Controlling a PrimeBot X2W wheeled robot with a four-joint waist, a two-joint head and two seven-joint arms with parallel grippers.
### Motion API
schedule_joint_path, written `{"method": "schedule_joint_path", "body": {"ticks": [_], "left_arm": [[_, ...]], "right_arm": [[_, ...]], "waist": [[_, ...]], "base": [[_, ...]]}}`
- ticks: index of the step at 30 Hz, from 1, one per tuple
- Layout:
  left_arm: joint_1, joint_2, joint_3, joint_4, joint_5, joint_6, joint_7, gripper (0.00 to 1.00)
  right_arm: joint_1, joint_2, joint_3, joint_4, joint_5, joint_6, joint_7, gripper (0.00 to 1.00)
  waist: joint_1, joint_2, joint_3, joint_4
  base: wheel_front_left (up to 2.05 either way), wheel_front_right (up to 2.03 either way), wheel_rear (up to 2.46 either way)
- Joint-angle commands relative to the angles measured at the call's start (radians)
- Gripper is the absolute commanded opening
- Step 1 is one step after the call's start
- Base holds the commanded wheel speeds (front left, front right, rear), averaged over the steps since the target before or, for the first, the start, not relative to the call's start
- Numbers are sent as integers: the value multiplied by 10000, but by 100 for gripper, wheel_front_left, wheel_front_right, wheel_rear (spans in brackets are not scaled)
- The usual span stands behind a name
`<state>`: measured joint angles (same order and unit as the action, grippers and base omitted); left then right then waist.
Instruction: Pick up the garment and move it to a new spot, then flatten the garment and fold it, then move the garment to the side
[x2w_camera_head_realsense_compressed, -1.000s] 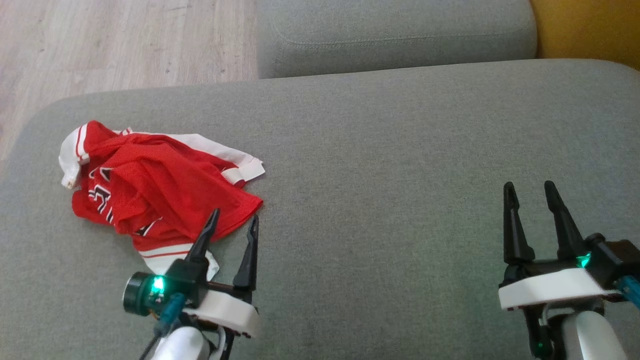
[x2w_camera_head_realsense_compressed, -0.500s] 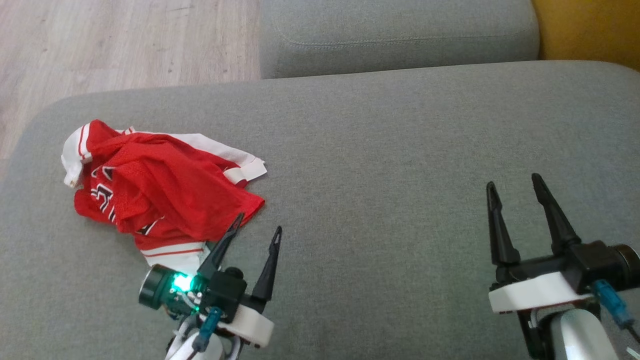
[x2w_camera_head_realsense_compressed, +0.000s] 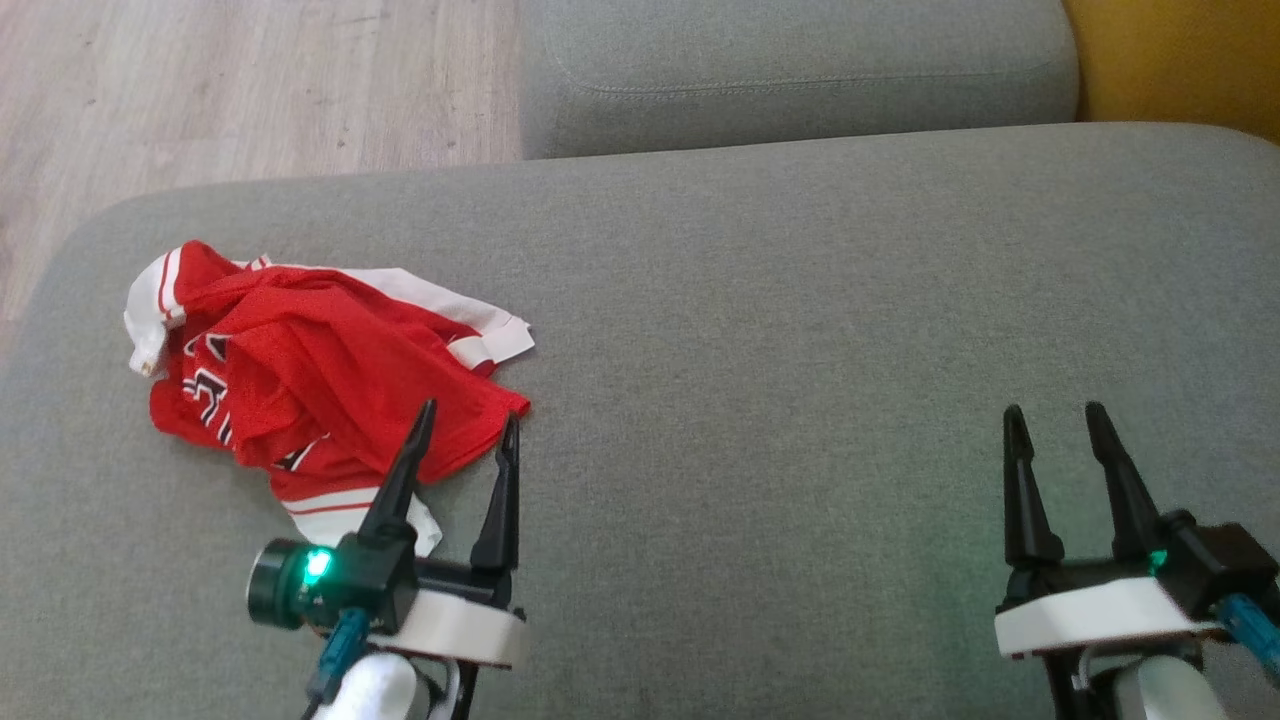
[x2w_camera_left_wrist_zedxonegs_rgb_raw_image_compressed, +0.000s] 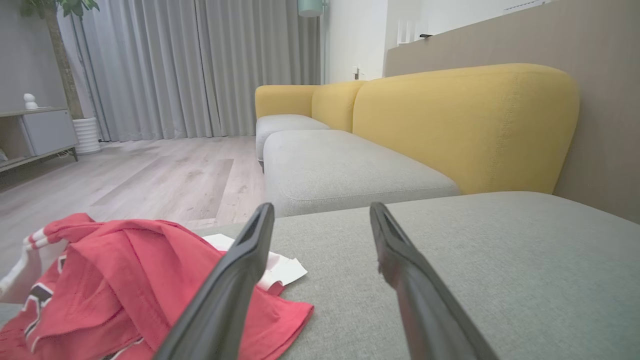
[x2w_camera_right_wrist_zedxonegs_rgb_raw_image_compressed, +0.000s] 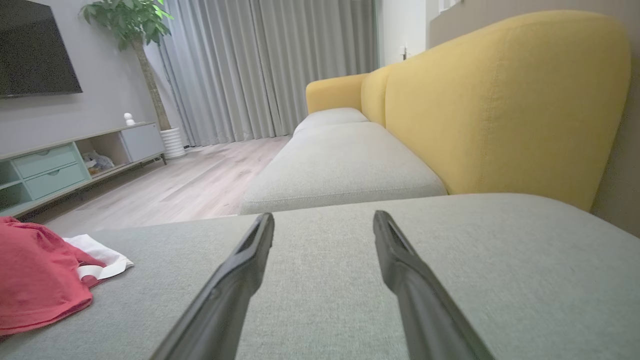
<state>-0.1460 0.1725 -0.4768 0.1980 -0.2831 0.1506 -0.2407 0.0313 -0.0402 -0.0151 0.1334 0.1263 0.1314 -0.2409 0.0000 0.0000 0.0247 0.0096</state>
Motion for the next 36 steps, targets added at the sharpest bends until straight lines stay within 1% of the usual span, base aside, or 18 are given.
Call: {"method": "schedule_joint_path", "body": {"ticks": [1,6,9,13,21,29,36], "left_arm": [[-196,-33,445,-334,156,-87,-183,100],[139,-298,852,33,216,-570,-210,100],[238,-418,947,390,322,-806,-210,100],[296,-564,1117,702,469,-995,-210,100],[311,-787,1466,837,770,-1251,-210,100],[401,-924,1747,813,964,-1405,-210,100],[531,-1005,2130,747,1172,-1449,-210,100]], "right_arm": [[-185,-100,244,-186,43,-7,-181,100],[-165,-100,229,323,815,-7,-208,100],[-218,-100,224,469,859,-7,-208,100],[-270,-100,241,549,899,-7,-208,100],[-254,-100,239,550,914,-7,-208,100],[-248,-100,323,490,904,-7,-208,100],[-154,-100,807,361,911,-7,-208,100]], "waist": [[0,0,-22,-3],[0,0,-101,-40],[0,0,-138,-58],[0,0,-182,-60],[0,0,-256,12],[0,0,-303,114],[0,0,-355,885]], "base": [[0,0,0],[0,0,0],[0,0,0],[0,0,0],[0,0,0],[0,0,0],[0,0,0]]}}
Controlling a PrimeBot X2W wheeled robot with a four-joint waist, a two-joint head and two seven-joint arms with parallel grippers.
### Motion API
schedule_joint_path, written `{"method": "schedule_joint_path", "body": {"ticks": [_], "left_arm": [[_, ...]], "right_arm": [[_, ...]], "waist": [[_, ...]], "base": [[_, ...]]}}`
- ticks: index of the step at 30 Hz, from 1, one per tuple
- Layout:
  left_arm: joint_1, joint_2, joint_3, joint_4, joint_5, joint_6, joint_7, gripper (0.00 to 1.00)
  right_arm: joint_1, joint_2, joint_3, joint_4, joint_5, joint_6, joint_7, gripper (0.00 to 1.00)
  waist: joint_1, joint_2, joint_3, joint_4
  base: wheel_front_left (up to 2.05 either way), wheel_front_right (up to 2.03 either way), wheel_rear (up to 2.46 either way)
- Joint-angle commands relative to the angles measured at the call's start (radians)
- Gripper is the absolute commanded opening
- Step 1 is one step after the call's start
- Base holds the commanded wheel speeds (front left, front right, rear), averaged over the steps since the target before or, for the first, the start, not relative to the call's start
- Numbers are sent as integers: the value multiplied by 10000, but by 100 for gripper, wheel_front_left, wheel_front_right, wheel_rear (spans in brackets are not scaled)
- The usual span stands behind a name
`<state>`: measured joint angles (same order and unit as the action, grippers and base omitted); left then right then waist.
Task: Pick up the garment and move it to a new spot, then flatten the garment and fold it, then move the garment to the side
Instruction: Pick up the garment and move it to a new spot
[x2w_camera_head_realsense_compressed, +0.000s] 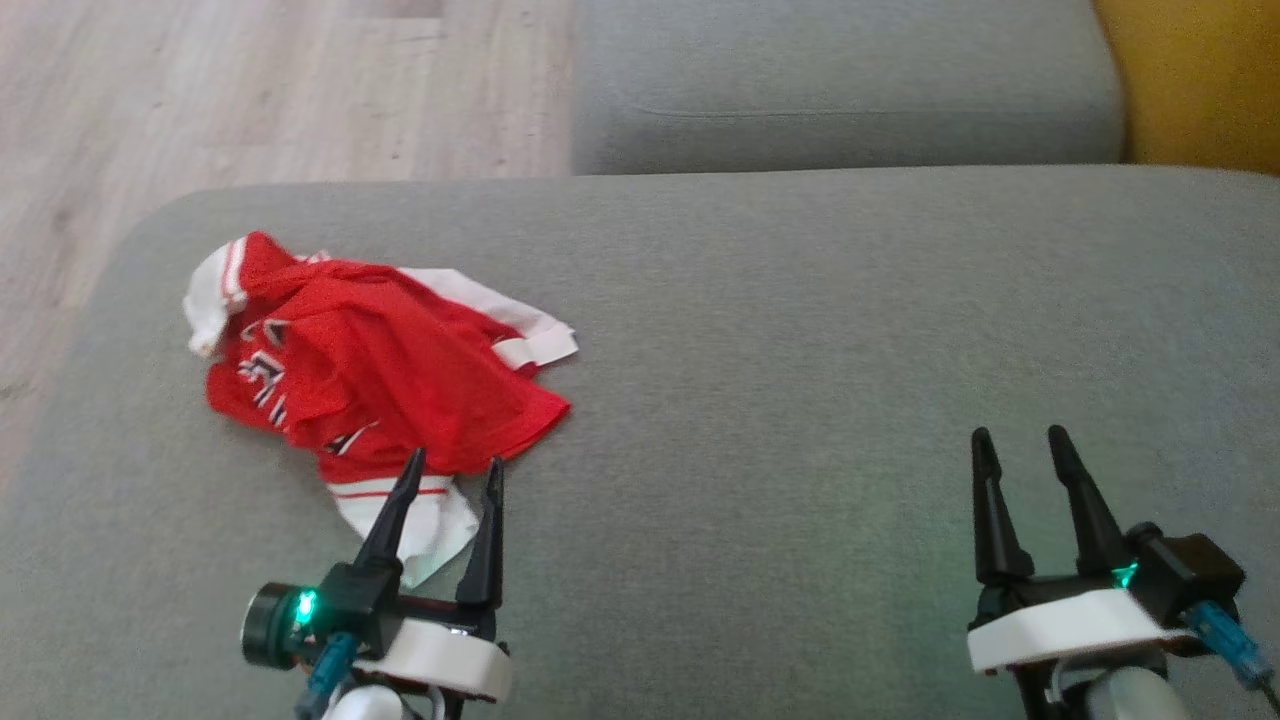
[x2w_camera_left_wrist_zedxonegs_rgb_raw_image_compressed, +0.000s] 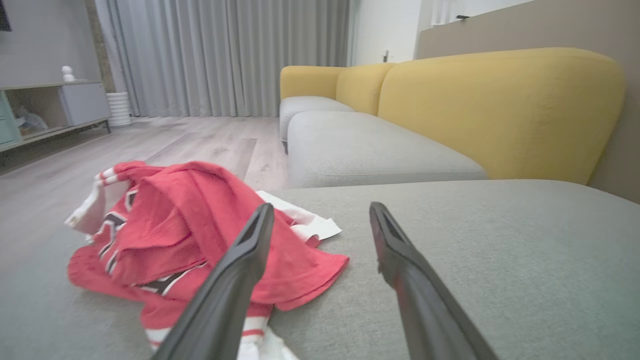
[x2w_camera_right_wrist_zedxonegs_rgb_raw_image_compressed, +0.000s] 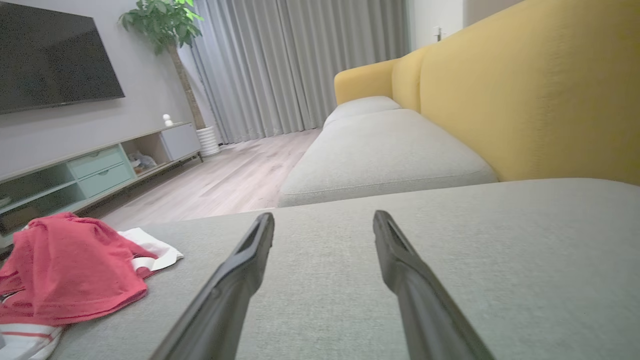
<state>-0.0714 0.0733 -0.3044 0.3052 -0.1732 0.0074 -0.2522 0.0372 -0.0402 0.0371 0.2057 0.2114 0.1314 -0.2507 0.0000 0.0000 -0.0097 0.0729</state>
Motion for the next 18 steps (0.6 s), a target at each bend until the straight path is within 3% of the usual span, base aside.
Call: {"method": "schedule_joint_path", "body": {"ticks": [1,18], "left_arm": [[-205,-14,460,-313,96,-25,-95,100],[163,-57,1109,-288,342,-137,-95,100]], "right_arm": [[-204,-100,349,-368,68,-7,-111,100],[-30,-100,1213,-246,300,-7,-111,100]], "waist": [[0,0,-18,403],[0,0,-289,2636]], "base": [[0,0,0],[0,0,0]]}}
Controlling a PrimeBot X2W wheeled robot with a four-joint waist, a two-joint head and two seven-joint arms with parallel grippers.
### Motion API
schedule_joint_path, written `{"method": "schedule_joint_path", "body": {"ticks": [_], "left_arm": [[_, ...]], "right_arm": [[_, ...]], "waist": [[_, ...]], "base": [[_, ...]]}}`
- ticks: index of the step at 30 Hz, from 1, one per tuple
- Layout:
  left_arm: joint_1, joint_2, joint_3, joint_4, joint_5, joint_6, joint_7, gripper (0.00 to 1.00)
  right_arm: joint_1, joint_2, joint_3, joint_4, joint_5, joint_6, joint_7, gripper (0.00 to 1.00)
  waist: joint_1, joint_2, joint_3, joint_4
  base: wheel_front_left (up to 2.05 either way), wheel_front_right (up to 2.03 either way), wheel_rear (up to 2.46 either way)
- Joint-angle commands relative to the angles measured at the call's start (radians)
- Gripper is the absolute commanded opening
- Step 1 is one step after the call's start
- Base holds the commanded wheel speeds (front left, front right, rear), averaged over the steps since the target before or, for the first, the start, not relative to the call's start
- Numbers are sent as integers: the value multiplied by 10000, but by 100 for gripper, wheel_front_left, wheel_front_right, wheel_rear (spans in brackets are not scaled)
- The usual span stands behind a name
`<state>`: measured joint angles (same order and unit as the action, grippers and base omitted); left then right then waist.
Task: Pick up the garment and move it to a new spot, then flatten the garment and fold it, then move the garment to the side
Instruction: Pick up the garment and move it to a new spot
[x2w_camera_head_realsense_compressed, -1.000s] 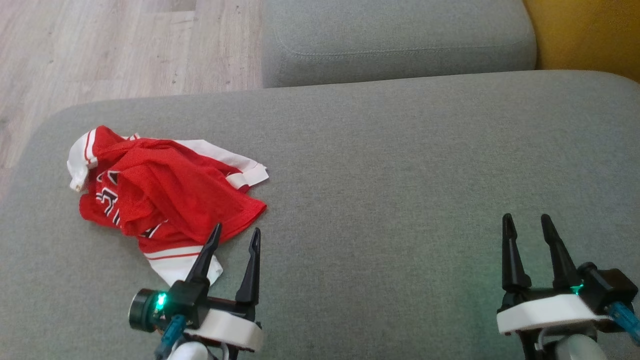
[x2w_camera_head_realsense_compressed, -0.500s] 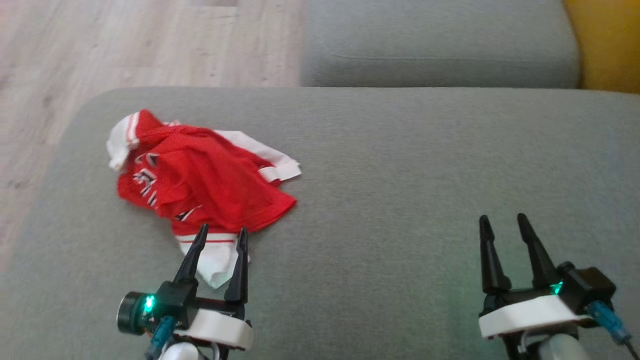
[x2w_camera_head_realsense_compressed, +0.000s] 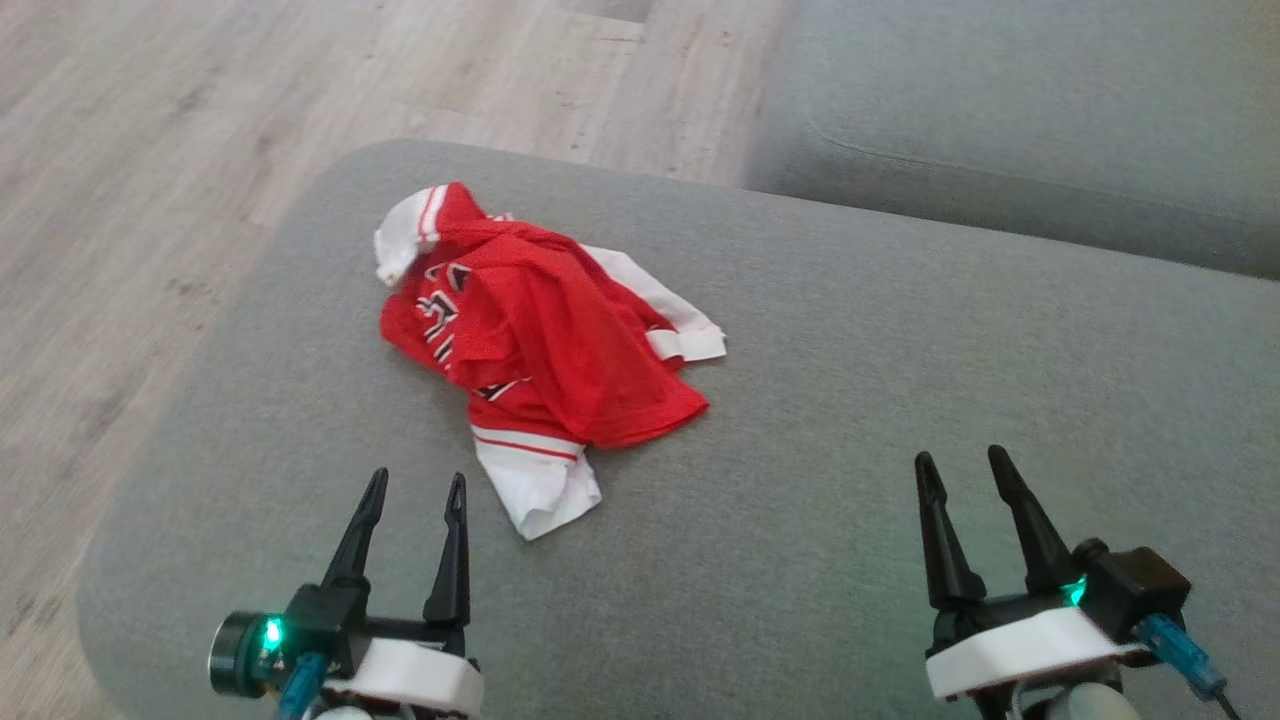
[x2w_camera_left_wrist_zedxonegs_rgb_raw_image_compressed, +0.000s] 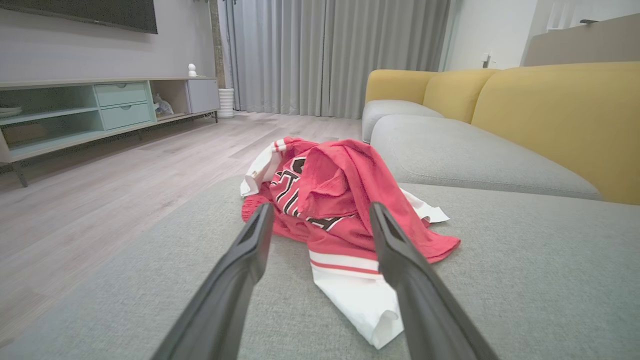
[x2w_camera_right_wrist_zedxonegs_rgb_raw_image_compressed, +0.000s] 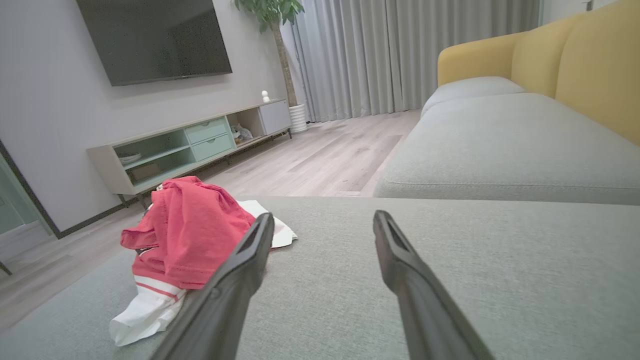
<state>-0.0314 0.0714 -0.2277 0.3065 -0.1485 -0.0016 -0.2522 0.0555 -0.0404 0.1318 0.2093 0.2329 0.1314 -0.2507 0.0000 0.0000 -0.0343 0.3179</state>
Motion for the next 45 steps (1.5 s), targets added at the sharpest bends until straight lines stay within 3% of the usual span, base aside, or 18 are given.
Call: {"method": "schedule_joint_path", "body": {"ticks": [1,14,20,25,32,41,42,43,45], "left_arm": [[-222,-41,362,-313,105,-57,-95,100],[-483,25,578,-347,306,-230,-95,100],[-1858,529,272,103,592,-761,14,100],[-3818,1053,-284,947,567,-1165,1195,100],[-6113,1730,-454,2479,-304,-1279,2843,100],[-6966,2538,-1741,4069,-1563,-1288,4414,100],[-6981,2618,-1893,4114,-1702,-1288,4425,36],[-7003,2703,-2012,4114,-1801,-1288,4330,0],[-7062,2823,-2147,4053,-1929,-1289,3986,0]], "right_arm": [[-210,-98,306,-280,102,-7,-111,100],[-337,-98,591,-305,189,-7,-111,100],[-552,-98,412,-416,60,-7,-111,100],[-883,-98,238,-481,-58,-7,-111,100],[-1361,-98,177,-492,-162,-7,-111,100],[-1567,-98,92,-432,-94,-7,-111,100],[-1574,-98,87,-437,-85,-7,-111,100],[-1581,-98,88,-436,-76,-7,-111,100],[-1576,-98,77,-420,-55,-7,-111,100]], "waist": [[0,0,-46,241],[0,0,238,138],[0,0,805,-258],[0,0,1428,-647],[0,0,2210,-1393],[0,0,2378,-1913],[0,0,2368,-1937],[0,0,2354,-1956],[0,0,2280,-1981]], "base": [[0,0,0],[0,0,0],[0,0,0],[0,0,0],[0,0,0],[0,0,0],[0,0,0],[0,0,0],[0,0,0]]}}
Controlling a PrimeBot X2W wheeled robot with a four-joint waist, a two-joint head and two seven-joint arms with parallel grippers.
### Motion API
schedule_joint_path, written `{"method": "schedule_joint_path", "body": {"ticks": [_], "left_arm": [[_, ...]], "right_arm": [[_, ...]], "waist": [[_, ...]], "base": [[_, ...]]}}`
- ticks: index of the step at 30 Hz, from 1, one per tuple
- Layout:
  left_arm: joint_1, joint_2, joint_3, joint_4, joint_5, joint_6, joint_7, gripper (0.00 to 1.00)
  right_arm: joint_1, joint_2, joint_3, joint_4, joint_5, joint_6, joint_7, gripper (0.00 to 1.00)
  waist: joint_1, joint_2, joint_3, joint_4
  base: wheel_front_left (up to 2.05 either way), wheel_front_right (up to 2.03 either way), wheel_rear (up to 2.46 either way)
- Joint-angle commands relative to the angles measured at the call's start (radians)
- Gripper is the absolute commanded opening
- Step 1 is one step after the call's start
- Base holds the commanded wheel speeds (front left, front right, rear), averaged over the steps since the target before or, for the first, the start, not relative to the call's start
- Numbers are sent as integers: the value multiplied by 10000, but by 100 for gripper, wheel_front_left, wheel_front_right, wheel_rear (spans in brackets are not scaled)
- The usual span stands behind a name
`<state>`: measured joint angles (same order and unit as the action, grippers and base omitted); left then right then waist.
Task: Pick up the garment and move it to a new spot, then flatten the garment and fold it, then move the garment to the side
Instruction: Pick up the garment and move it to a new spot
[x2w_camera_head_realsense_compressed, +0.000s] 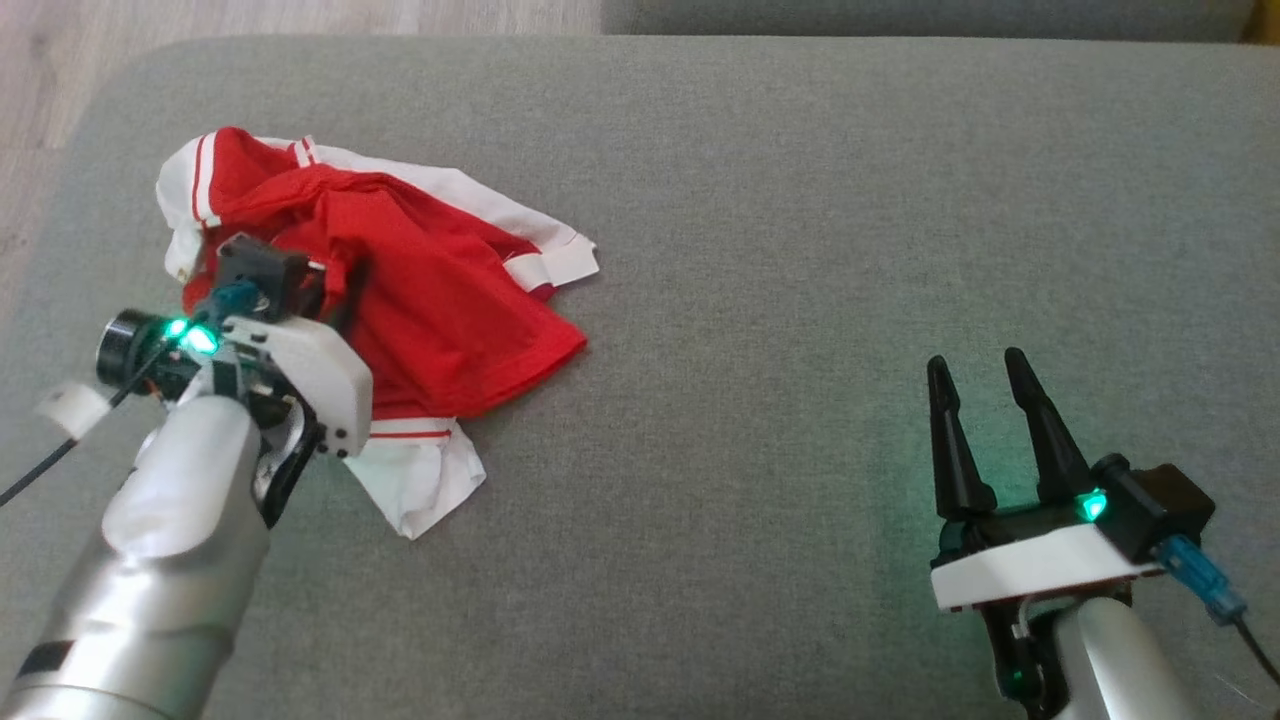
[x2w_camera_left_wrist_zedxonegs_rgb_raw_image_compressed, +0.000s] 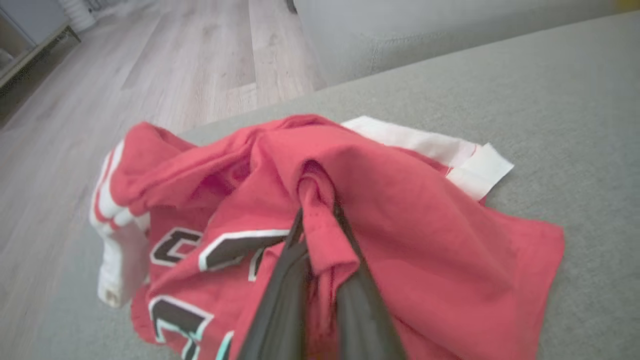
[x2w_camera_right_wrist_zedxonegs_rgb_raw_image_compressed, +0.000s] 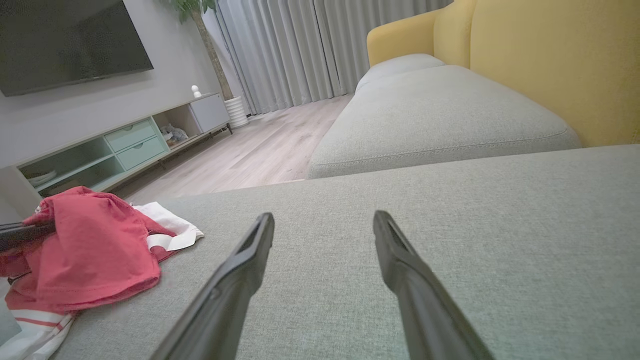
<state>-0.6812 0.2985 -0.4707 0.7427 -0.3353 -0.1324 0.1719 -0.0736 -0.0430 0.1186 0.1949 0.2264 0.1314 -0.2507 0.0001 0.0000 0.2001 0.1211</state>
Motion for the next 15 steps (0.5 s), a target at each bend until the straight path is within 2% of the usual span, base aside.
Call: {"method": "schedule_joint_path", "body": {"ticks": [1,8,12,15], "left_arm": [[-608,581,251,-395,-106,19,-506,0],[-1011,650,444,-1926,-49,174,-2640,0],[-1057,684,503,-3236,-27,274,-3033,0],[-969,717,454,-4222,-48,310,-2918,0]], "right_arm": [[-269,-72,198,-264,21,-7,-111,100],[-52,-72,137,-179,98,-7,-111,100],[100,-72,212,-139,168,-7,-111,100],[177,-72,259,-142,242,-7,-111,100]], "waist": [[-1,0,-114,-13],[-1,0,-687,73],[-1,0,-1072,68],[-1,0,-1324,-17]], "base": [[0,0,0],[0,0,0],[0,0,0],[0,0,0]]}}
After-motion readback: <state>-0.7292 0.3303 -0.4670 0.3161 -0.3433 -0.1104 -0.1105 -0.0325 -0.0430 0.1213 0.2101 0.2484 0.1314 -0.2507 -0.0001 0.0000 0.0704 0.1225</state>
